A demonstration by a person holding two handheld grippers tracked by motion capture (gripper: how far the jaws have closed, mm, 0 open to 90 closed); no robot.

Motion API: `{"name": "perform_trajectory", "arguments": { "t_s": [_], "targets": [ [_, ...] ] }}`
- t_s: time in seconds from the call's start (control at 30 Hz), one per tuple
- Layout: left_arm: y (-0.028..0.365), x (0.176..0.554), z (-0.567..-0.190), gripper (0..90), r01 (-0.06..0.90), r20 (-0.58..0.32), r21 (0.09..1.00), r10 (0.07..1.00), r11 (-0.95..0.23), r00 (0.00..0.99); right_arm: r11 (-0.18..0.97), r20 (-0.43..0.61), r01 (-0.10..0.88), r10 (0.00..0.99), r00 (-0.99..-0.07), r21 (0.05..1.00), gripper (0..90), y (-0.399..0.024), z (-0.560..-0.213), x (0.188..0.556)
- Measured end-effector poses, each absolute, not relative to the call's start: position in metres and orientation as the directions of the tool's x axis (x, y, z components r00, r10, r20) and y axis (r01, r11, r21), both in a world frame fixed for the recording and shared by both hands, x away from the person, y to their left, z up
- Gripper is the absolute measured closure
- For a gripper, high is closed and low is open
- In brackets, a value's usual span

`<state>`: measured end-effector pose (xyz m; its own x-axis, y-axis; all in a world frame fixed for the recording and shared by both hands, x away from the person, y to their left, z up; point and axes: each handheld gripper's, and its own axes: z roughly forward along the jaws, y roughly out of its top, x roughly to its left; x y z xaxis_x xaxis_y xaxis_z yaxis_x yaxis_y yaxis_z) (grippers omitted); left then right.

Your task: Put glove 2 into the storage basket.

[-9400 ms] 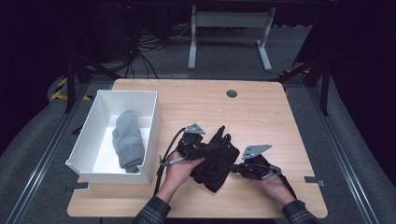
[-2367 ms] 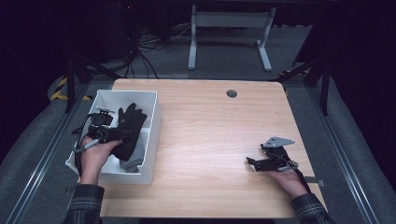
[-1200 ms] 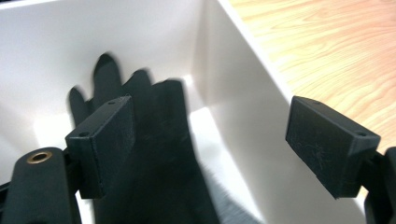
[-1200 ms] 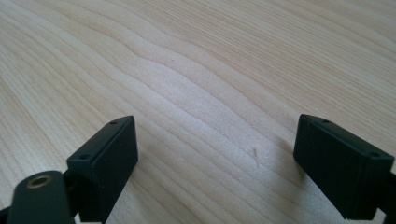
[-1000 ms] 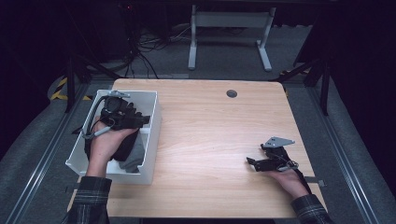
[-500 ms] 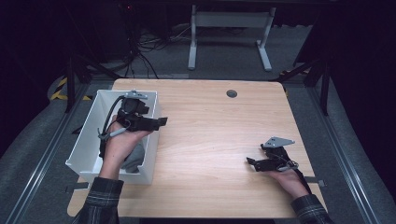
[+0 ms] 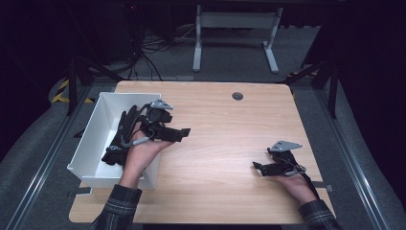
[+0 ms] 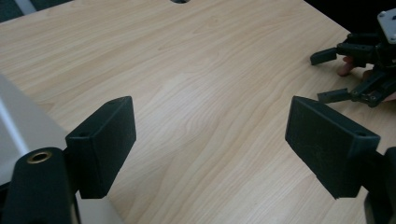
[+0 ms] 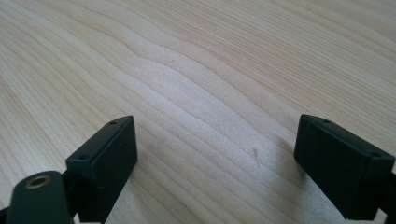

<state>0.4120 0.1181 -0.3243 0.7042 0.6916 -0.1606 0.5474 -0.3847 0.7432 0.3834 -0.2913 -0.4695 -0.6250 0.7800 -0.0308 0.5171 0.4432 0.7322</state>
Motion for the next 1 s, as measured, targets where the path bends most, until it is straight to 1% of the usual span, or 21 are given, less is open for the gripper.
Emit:
{"name": "perform_trajectory", "arguments": {
  "t_s": [0.07,0.23,0.5,0.73,1.0],
  "targets": [
    [0.107,0.411,-0.330,17.1,0.542,-0.164,0.739,0.673,-0.401,0.721,0.444,-0.031,0.517,0.780,-0.625,0.732,13.8,-0.291,-0.469,0.383],
    [0.093,0.407,-0.338,17.1,0.532,-0.165,0.738,0.654,-0.416,0.739,0.443,-0.031,0.517,0.780,-0.625,0.732,13.8,-0.291,-0.469,0.383],
    [0.068,0.398,-0.362,16.8,0.503,-0.148,0.735,0.616,-0.455,0.774,0.443,-0.031,0.517,0.780,-0.625,0.732,13.8,-0.291,-0.469,0.383],
    [0.052,0.393,-0.381,16.3,0.501,-0.144,0.714,0.598,-0.489,0.788,0.444,-0.031,0.517,0.780,-0.625,0.732,13.7,-0.291,-0.469,0.383],
    [0.039,0.387,-0.402,16.3,0.482,-0.117,0.707,0.587,-0.517,0.801,0.444,-0.031,0.517,0.780,-0.625,0.732,13.8,-0.291,-0.469,0.383]
  ]
}}
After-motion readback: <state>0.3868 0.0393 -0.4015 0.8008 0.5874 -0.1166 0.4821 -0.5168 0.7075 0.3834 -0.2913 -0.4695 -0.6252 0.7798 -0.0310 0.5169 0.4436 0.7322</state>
